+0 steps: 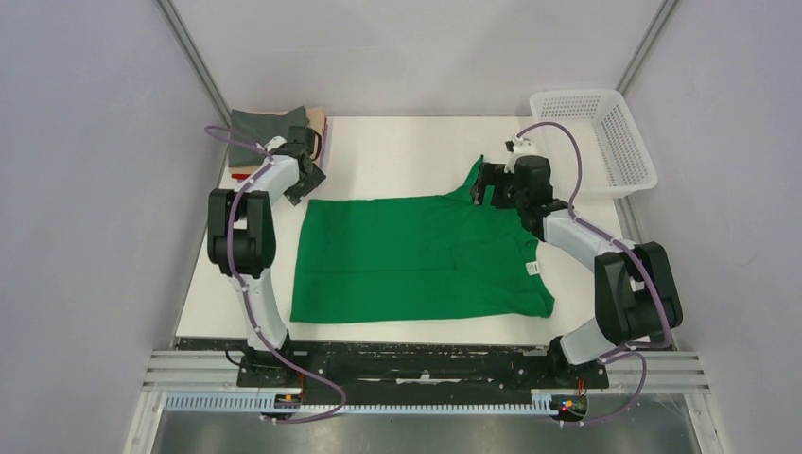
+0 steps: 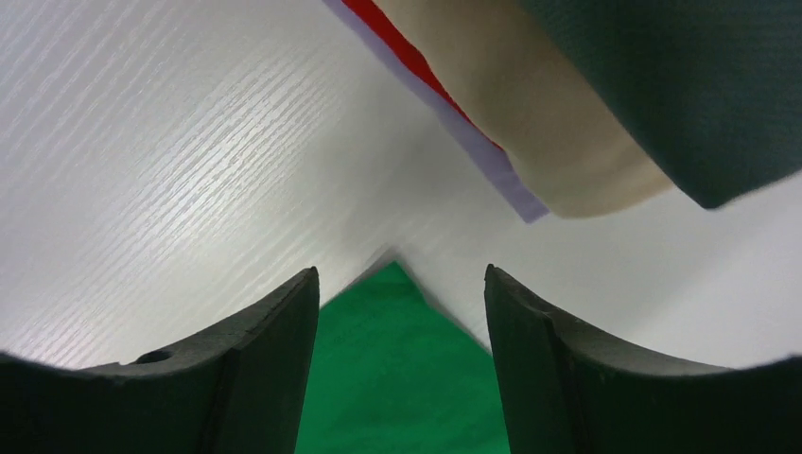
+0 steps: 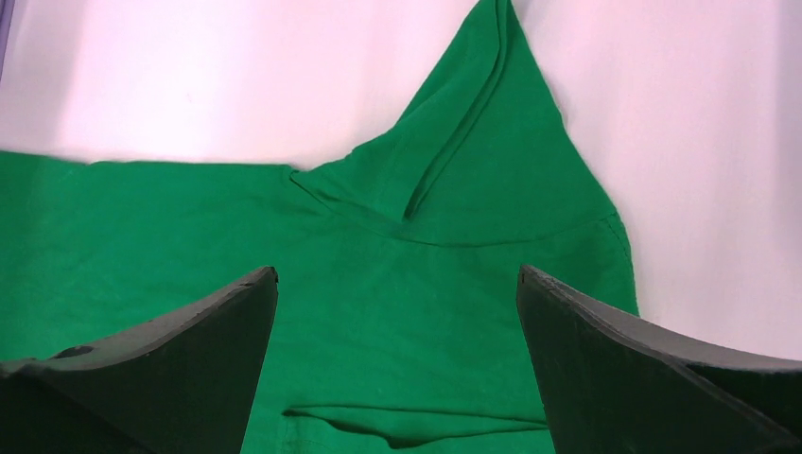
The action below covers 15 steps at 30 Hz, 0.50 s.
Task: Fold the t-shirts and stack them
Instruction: Grab the side of the flattened tshirt furthest away from the robot with both arms
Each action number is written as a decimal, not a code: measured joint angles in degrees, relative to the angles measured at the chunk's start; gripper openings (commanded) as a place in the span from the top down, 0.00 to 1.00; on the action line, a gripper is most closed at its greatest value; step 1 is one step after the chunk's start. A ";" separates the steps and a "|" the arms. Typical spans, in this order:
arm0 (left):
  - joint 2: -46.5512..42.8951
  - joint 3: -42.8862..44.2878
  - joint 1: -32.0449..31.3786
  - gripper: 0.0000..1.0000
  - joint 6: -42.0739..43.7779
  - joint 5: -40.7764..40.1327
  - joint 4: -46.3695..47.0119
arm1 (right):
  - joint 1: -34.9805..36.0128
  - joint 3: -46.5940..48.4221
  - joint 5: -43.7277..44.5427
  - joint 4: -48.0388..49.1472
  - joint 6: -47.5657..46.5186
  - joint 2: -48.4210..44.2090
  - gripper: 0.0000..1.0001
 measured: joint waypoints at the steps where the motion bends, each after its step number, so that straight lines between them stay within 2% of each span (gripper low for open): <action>1: 1.40 0.98 0.00 0.33 -0.02 -0.33 -0.15 | -0.09 0.00 -0.28 0.00 0.02 0.35 0.01; 7: 5.44 1.60 0.00 0.37 -0.07 -0.48 -1.79 | -0.17 0.00 0.17 0.15 -0.63 0.66 0.01; 15: 5.60 1.99 -0.04 0.50 -0.11 -0.37 -3.28 | -0.17 -0.02 4.39 -0.24 -1.55 0.63 0.01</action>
